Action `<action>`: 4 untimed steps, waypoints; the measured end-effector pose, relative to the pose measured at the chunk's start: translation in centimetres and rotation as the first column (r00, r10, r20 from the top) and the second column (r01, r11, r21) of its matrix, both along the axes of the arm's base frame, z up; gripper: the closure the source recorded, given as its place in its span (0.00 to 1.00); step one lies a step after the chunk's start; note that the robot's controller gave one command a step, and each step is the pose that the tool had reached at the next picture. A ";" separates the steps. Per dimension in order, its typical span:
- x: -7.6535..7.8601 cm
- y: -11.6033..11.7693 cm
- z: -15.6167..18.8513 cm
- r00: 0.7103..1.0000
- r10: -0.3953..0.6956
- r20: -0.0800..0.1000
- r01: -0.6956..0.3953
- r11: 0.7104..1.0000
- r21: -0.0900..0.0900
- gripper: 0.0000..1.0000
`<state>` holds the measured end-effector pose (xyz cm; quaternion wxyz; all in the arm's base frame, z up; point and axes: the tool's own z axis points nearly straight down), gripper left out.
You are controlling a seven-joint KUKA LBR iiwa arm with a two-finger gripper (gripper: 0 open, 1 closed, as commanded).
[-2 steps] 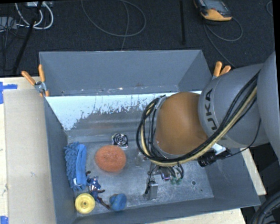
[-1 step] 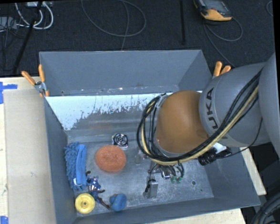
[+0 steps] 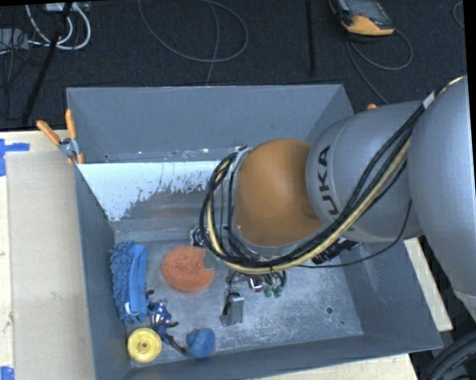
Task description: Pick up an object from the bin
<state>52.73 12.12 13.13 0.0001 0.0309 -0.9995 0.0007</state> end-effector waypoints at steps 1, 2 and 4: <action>2.2 4.3 0.0 0.998 0.060 0.006 -0.060 0.998 0.006 0.00; 5.0 1.6 -5.3 0.994 -0.111 0.012 0.111 0.994 0.006 1.00; 4.9 1.5 -4.8 0.994 -0.111 0.004 0.111 0.994 0.003 0.00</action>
Offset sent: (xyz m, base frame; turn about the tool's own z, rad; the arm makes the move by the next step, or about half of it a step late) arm 0.0463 0.0153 -0.0572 0.1080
